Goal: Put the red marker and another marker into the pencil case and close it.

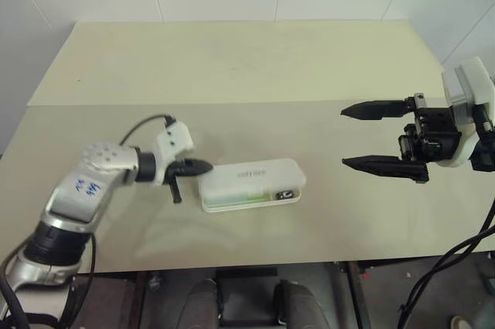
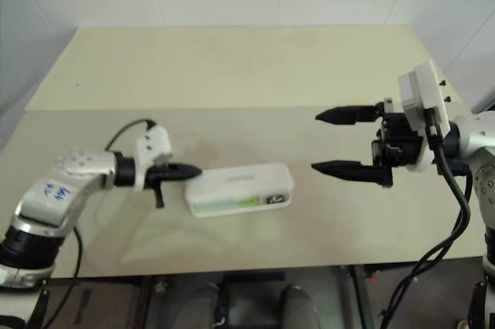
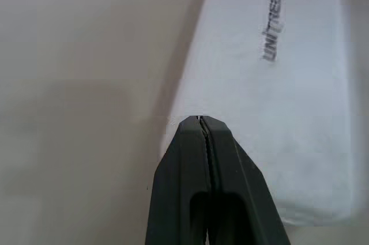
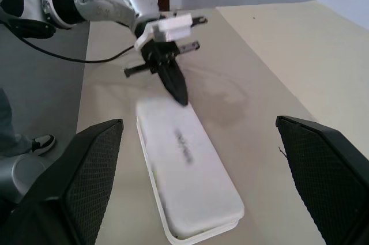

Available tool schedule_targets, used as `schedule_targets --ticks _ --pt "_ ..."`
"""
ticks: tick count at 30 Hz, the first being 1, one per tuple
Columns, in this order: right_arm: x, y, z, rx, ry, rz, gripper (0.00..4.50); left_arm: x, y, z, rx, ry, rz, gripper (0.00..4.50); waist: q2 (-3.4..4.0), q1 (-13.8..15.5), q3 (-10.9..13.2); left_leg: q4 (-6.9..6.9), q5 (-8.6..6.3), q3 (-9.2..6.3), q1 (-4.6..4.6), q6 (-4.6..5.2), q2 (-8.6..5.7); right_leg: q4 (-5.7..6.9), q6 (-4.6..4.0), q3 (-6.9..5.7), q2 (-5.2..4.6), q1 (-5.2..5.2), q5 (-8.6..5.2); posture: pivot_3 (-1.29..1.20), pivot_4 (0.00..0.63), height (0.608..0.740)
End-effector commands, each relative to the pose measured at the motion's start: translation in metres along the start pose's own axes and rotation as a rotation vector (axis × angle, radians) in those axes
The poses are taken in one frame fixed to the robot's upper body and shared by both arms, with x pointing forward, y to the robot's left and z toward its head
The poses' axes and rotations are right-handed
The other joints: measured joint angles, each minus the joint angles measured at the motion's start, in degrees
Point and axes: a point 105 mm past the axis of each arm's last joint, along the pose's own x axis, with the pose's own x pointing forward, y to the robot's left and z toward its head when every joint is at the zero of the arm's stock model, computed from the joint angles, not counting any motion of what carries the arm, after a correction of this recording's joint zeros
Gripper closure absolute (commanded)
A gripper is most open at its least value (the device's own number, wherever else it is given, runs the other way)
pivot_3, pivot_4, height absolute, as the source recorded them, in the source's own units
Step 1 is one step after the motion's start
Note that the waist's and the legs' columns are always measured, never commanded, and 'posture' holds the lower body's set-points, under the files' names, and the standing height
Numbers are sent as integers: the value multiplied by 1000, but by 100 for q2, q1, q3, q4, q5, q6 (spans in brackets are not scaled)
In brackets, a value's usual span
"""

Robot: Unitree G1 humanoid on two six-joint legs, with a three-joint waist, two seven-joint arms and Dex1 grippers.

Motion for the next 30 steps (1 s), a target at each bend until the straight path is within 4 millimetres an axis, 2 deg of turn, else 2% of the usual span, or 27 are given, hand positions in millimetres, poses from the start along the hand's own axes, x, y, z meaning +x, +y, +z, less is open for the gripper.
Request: schedule_targets --ticks 1,8,12,15,18,23,27,30 --pt "1 3 8 -44 -4 14 0 11 -20 -17 1 54 -34 4469 6 3 -6 3 0 0 2 0 -1 -1 0 1 -2 1 0 0 150 740" --pt "3 0 7 -46 4 14 0 16 -27 -30 28 97 -26 4469 13 2 -36 8 -1 0 11 2 -1 -9 -1 4 -5 5 0 0 150 740" --pt "4 0 5 -45 9 10 0 22 -30 -10 11 2 -46 4469 21 18 -43 9 -2 1 11 4 -4 -10 0 4 -8 7 0 0 150 740" --pt "6 -1 4 -43 12 5 0 34 -41 13 -14 -87 -111 4469 20 41 -44 13 -2 0 8 4 -4 -8 0 3 -8 7 0 0 150 740" --pt "7 -2 3 -39 13 2 0 42 -53 19 -40 -100 -172 4469 20 45 -44 16 -2 -1 6 4 -4 -8 0 3 -6 5 0 0 150 740" --pt "8 -2 0 -33 19 -6 0 50 -62 20 -63 -85 -189 4469 20 29 -44 14 -2 -1 7 4 -3 -7 0 3 -4 4 0 0 150 740" --pt "7 -3 0 -37 25 -15 0 43 -57 22 -64 -96 -169 4469 20 16 -44 15 -2 -1 7 4 -3 -8 0 3 -5 5 0 0 150 740" --pt "6 -4 3 -36 19 -11 0 24 -37 30 -80 -148 -98 4469 20 6 -43 13 -2 -3 6 4 -2 -9 -1 3 -5 4 0 0 150 740"
